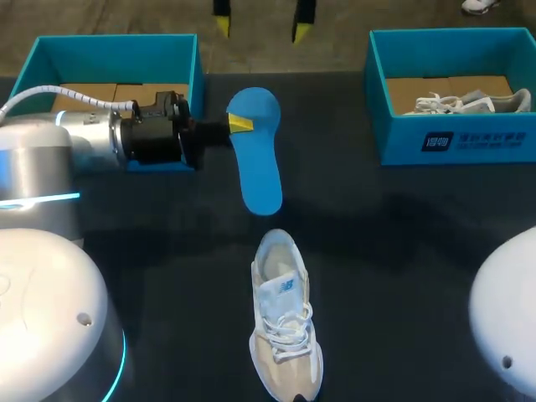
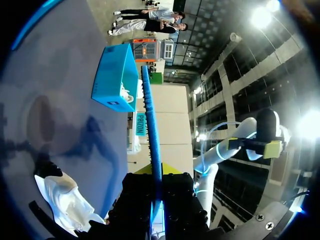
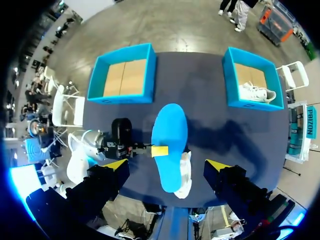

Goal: Take the shoe out of the shoebox, open the shoe tongue, remove and reinsert the insole, then place the shoe into the shoebox

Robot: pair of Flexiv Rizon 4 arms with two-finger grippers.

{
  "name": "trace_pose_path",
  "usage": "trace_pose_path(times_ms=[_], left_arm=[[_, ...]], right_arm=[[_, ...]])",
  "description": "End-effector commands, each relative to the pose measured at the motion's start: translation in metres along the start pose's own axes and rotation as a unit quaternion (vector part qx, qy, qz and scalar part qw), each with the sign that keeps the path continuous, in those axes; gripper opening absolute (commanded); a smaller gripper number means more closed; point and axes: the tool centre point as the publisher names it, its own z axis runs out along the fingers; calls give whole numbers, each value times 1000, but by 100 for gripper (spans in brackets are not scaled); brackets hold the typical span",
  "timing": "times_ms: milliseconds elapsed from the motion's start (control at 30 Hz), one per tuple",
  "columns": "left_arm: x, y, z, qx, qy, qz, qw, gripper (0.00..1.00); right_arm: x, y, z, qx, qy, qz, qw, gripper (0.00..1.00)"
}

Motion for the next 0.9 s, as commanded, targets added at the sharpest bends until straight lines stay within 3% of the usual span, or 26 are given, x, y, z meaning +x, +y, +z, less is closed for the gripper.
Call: trace_pose_path(times_ms=[33, 333, 500, 900], left_arm=[[0, 0, -1, 0, -2, -1, 1000, 0], [0, 0, -1, 0, -2, -1, 1000, 0], [0, 0, -1, 0, -2, -1, 1000, 0], [0, 0, -1, 0, -2, -1, 1000, 0]], right_arm=[[-23, -6, 7, -4, 216, 17, 976, 100], [-36, -9, 11, -12, 293, 34, 955, 100], [-45, -10, 11, -19, 351, 27, 936, 100], [-51, -10, 32, -17, 440, 34, 897, 100]])
